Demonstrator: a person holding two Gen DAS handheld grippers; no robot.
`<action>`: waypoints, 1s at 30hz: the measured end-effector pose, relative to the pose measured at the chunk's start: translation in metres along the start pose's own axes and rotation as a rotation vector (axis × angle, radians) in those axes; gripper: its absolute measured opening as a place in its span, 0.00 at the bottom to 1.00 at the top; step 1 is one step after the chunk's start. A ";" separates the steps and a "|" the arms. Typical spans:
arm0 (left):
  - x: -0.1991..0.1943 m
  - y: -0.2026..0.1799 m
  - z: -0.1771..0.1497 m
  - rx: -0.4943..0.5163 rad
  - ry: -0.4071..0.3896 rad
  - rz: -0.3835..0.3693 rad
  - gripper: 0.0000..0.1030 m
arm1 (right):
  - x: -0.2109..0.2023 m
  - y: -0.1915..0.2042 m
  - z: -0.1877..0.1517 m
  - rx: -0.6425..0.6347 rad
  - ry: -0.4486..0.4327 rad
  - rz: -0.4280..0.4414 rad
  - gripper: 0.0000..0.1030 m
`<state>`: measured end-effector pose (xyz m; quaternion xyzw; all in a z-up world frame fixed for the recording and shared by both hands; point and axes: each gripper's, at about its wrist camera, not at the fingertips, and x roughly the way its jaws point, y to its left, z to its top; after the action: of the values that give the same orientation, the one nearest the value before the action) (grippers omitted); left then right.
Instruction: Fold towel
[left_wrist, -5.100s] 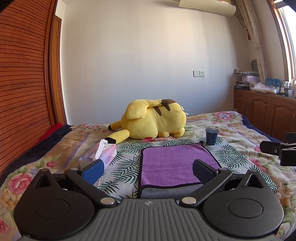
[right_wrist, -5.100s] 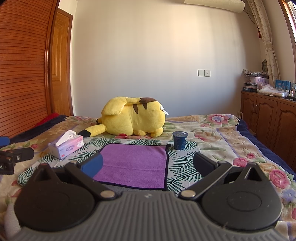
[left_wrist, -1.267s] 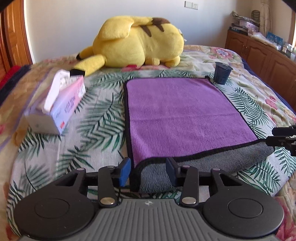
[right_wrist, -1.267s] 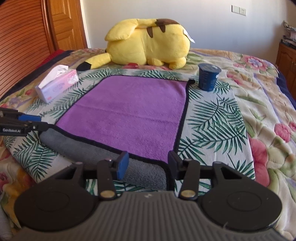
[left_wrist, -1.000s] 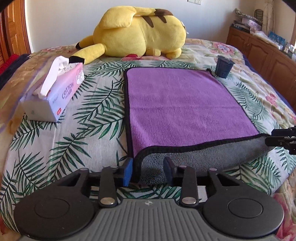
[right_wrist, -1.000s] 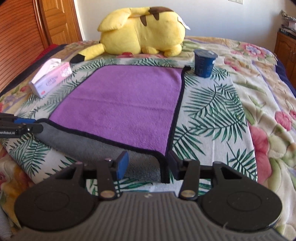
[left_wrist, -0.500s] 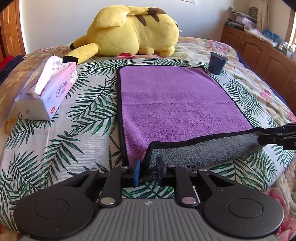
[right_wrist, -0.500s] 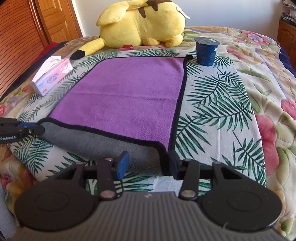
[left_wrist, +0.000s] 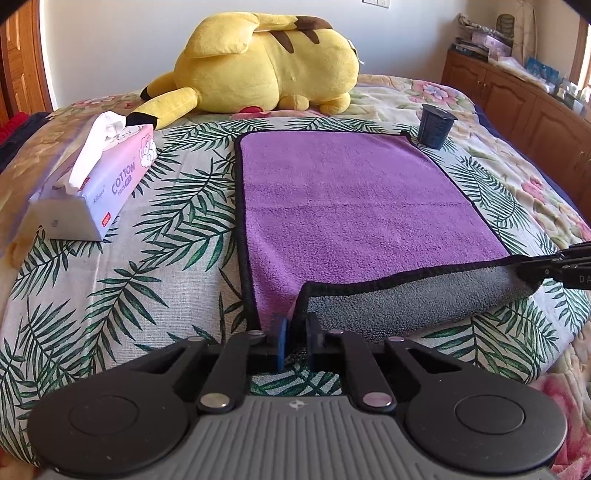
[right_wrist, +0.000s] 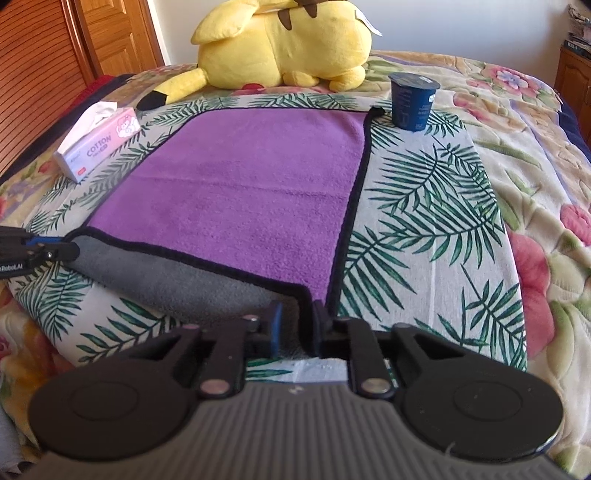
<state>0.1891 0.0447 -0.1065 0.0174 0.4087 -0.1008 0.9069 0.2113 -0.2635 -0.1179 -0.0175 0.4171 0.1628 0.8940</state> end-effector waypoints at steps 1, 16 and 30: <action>-0.001 0.000 0.000 -0.004 -0.003 0.000 0.00 | 0.000 0.000 0.000 0.000 -0.002 -0.001 0.07; -0.019 -0.004 0.011 -0.011 -0.103 -0.008 0.00 | -0.013 -0.001 0.010 -0.001 -0.103 0.001 0.03; -0.033 -0.010 0.033 0.007 -0.176 -0.031 0.00 | -0.023 0.008 0.026 -0.062 -0.191 0.007 0.03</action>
<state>0.1904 0.0371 -0.0589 0.0054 0.3273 -0.1175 0.9376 0.2142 -0.2577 -0.0829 -0.0281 0.3247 0.1800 0.9281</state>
